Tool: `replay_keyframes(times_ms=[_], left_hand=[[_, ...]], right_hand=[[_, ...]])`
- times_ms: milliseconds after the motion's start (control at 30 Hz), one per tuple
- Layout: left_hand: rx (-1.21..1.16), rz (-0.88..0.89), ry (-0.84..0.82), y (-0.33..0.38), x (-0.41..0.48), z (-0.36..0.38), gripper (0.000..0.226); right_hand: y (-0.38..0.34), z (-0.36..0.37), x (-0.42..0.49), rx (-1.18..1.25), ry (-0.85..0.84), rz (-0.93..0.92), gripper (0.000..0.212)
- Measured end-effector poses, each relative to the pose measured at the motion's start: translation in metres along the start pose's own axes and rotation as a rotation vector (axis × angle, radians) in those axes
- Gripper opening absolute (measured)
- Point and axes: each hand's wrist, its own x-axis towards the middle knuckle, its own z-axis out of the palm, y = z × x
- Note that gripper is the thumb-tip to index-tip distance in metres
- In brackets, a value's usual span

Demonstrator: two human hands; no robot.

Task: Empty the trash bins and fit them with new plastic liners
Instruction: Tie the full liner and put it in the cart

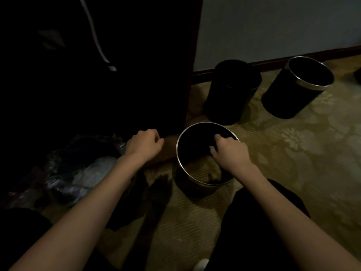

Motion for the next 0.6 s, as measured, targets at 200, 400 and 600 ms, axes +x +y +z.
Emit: replay_keyframes(times_ms=[200,400,600], left_hand=[[-0.028,-0.161,0.044,-0.109,-0.047,-0.043,0.029],[-0.494,-0.752,0.265,-0.228,-0.106,-0.039,0.072],[-1.308,-0.922,0.031,-0.248,-0.118,-0.022,0.043]], right_hand=[[-0.13,0.022,0.018,0.426,-0.261,-0.188,0.036],[-0.23,0.062,0.009,1.0,-0.553,0.233,0.083],[-0.247,0.067,-0.006,1.341,-0.506,0.548,0.043]])
